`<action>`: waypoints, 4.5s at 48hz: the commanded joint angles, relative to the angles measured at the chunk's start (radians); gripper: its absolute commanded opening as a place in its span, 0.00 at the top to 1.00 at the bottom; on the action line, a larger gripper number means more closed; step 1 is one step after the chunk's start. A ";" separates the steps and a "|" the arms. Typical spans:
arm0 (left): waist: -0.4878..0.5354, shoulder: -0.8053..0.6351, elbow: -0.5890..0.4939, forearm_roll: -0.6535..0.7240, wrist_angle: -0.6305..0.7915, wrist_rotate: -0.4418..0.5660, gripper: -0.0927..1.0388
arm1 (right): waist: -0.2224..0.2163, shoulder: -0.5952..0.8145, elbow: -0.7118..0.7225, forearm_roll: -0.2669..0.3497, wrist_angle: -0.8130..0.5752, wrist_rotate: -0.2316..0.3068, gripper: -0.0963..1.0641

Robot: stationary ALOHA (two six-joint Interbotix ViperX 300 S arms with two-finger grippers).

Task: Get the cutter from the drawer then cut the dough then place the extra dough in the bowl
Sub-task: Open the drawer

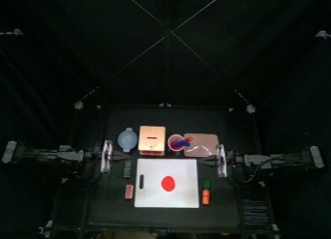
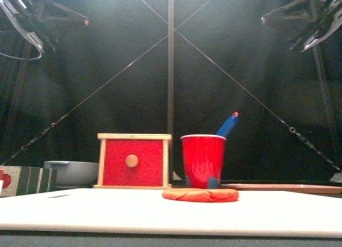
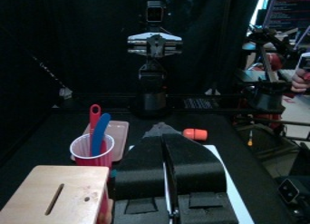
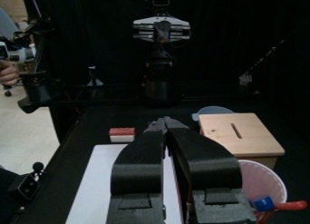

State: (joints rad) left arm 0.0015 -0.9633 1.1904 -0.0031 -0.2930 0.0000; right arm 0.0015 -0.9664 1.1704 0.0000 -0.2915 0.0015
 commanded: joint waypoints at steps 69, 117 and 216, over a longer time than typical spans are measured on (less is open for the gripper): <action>-0.103 0.876 -0.172 -0.900 -0.374 -0.555 0.00 | -0.377 1.338 -0.831 -0.382 -0.216 -0.009 0.93; -0.015 1.086 -0.256 -0.982 -0.383 -0.712 0.18 | -0.359 1.339 -0.839 -0.391 -0.213 -0.003 0.93; -0.295 1.032 -0.261 -1.054 -0.308 -0.710 0.39 | -0.403 1.347 -0.864 -0.396 -0.152 -0.008 0.93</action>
State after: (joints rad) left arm -0.2899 0.0752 0.9495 -1.0600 -0.5983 -0.7133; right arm -0.3912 0.3927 0.3129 -0.3942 -0.4495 -0.0031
